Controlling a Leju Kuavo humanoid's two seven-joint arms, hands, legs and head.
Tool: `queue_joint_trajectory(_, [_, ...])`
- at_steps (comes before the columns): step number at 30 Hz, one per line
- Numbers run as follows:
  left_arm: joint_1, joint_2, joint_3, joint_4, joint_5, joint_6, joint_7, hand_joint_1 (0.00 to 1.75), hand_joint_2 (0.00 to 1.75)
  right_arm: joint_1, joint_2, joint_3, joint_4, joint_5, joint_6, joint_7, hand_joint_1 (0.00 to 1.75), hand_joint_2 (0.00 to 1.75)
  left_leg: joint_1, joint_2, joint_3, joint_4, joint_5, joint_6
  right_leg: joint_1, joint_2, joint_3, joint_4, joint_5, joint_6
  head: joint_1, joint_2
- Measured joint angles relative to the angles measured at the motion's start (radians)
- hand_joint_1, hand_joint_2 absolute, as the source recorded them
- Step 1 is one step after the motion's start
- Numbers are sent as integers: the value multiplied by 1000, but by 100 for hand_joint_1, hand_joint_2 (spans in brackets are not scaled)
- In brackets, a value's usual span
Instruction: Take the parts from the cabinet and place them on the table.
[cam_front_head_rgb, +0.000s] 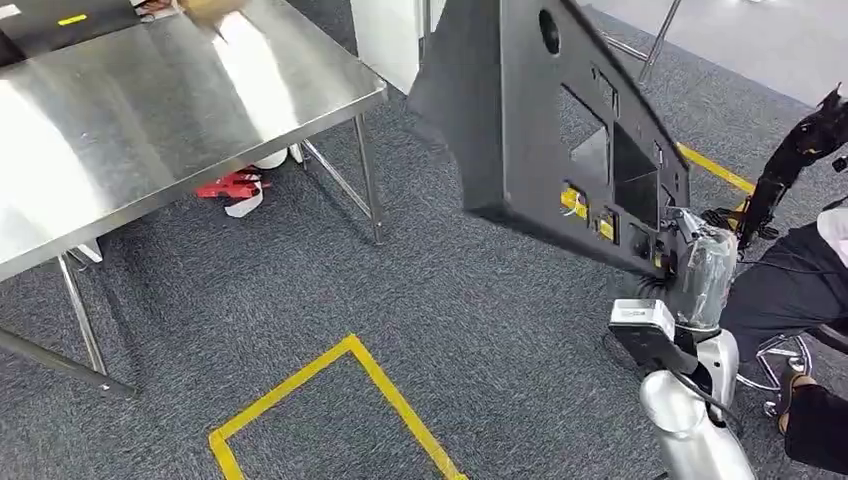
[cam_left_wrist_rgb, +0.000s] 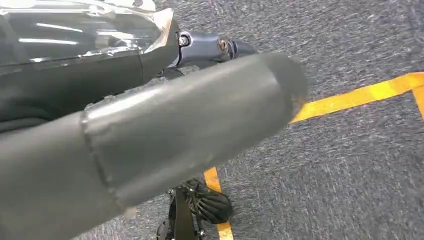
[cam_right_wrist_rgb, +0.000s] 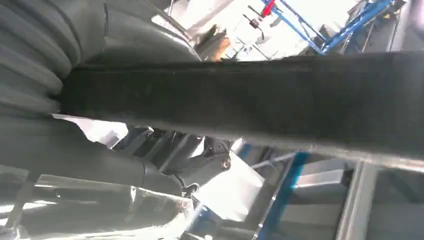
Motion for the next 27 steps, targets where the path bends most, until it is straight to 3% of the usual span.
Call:
queue_joint_trajectory(1, [-1, -1, 0, 0, -1, 0, 0, 0, 0, 0, -1, -1, -5, 0, -1, 0, 175, 175, 1, 1, -24, 51, -7, -6, 0, -1, 8, -1, -5, -7, -2, 0])
queue_joint_trajectory(4, [0, 0, 0, 0, -1, 0, 0, 0, 0, 3, 0, -2, -8, 0, -3, 0, 175, 175, 7, 2, -155, 252, -85, -21, 4, -1, 22, -1, -22, -23, -3, 0])
queue_joint_trajectory(5, [3, -1, 0, 0, -1, 0, 1, 0, 0, 5, 0, -2, -8, 0, -3, 0, 175, 175, 8, 2, -192, 286, -97, -22, 4, 0, 28, 0, -27, -24, -4, 0])
queue_joint_trajectory(6, [4, -1, 0, 0, -1, 0, 2, 0, 0, 6, 0, -2, -8, 1, -3, 1, 175, 175, 9, 2, -202, 273, -82, -20, 6, 1, 35, -1, -34, -24, -3, 0])
queue_joint_trajectory(8, [3, 0, 0, 1, -1, 0, 2, 0, 0, 6, 0, -2, -8, 2, -2, 2, 175, 175, 7, 2, -165, 137, 25, -8, 10, 4, 59, -1, -50, -21, -4, 0])
queue_joint_trajectory(9, [3, 0, 0, 0, -1, 0, 2, 0, 0, 5, 1, -2, -8, 2, -2, 2, 175, 175, 4, 2, -133, 51, 86, 4, 12, 4, 71, -2, -58, -20, -4, 0])
queue_joint_trajectory(10, [4, 4, 1, 1, -1, 1, 2, 0, 0, 5, 2, -2, -8, 2, -3, 2, 175, 175, -4, 3, -115, 0, 116, 21, 8, 3, 68, -4, -66, -19, -1, 0])
queue_joint_trajectory(11, [3, 4, 0, 1, -1, 1, 2, 0, 0, 3, 3, -2, -8, 0, -2, 2, 175, 175, -12, 3, -120, 8, 67, 25, 15, 7, 78, -8, -70, -12, 2, 0])
queue_joint_trajectory(12, [1, 5, 0, 0, -1, 1, 1, 0, 0, 3, 3, -3, -8, 0, -2, 2, 175, 175, -18, 0, -103, -2, 69, 31, 9, 6, 79, -11, -75, -3, 1, 0])
queue_joint_trajectory(14, [6, 8, 1, 0, -1, 3, 1, 0, 0, 8, 5, -4, -8, -7, -2, 3, 175, 175, -22, -2, -86, -29, 84, 53, 14, 7, 98, 4, -55, 18, -1, 0])
queue_joint_trajectory(16, [4, 7, 1, 0, -1, 3, 0, 0, 0, 9, 5, -9, -10, -17, -2, 3, 175, 175, -14, 1, -34, -50, 92, 56, 13, 5, 89, 44, -74, 18, 1, 0])
queue_joint_trajectory(18, [-1, 7, 1, 0, -1, 3, 0, 0, 0, 5, 4, -15, -10, -21, -2, 1, 175, 175, -13, -1, -26, -51, 83, 58, 10, 5, 1, 187, -100, 28, 3, 0])
queue_joint_trajectory(19, [0, 5, 1, 0, -1, 3, 0, 0, 0, 10, 4, -16, -10, -23, -2, 2, 175, 175, -13, -2, -22, -51, 77, 58, 8, 5, -53, 255, -137, 23, 2, 0])
queue_joint_trajectory(20, [0, 5, 1, 0, -1, 3, 0, 0, 0, 17, 5, -18, -10, -26, -2, 1, 175, 175, -13, -4, -17, -50, 70, 57, 8, 5, -90, 295, -163, 21, 3, 0])
queue_joint_trajectory(21, [2, 3, 1, 0, -1, 3, 0, 0, 0, 23, 5, -20, -10, -27, -2, 1, 175, 175, -12, -4, -9, -50, 63, 55, 7, 5, -108, 295, -167, 26, 3, 0])
queue_joint_trajectory(22, [4, 2, 1, 0, -1, 3, 0, 0, 0, 26, 5, -22, -10, -28, -3, 2, 175, 175, -11, -6, 3, -50, 53, 51, 4, 5, -105, 254, -149, 36, 3, 0])
queue_joint_trajectory(23, [5, 1, 1, 0, -1, 3, 0, 0, 0, 27, 5, -23, -10, -29, -3, 1, 175, 175, -9, -6, 16, -48, 44, 46, 0, 5, -84, 177, -106, 50, 3, 0])
queue_joint_trajectory(25, [3, -1, 1, 0, -1, 3, 0, 0, 0, 28, 5, -26, -11, -30, -3, -1, 175, 175, -6, -8, 33, -41, 23, 34, -6, 0, -36, 8, 17, 80, 5, 0])
queue_joint_trajectory(26, [2, 0, 2, 0, -1, 3, 0, 0, 0, 31, 6, -28, -11, -30, -3, -1, 175, 175, -8, -9, 43, -30, 11, 28, 1, -8, -41, 7, 20, 66, 6, 0])
queue_joint_trajectory(27, [2, 0, 3, 0, -1, 4, -1, 0, 0, 28, 7, -29, -11, -26, -4, -1, 175, 175, -13, -10, 33, -30, 5, 22, 10, -9, -25, 8, 20, 38, 12, 0])
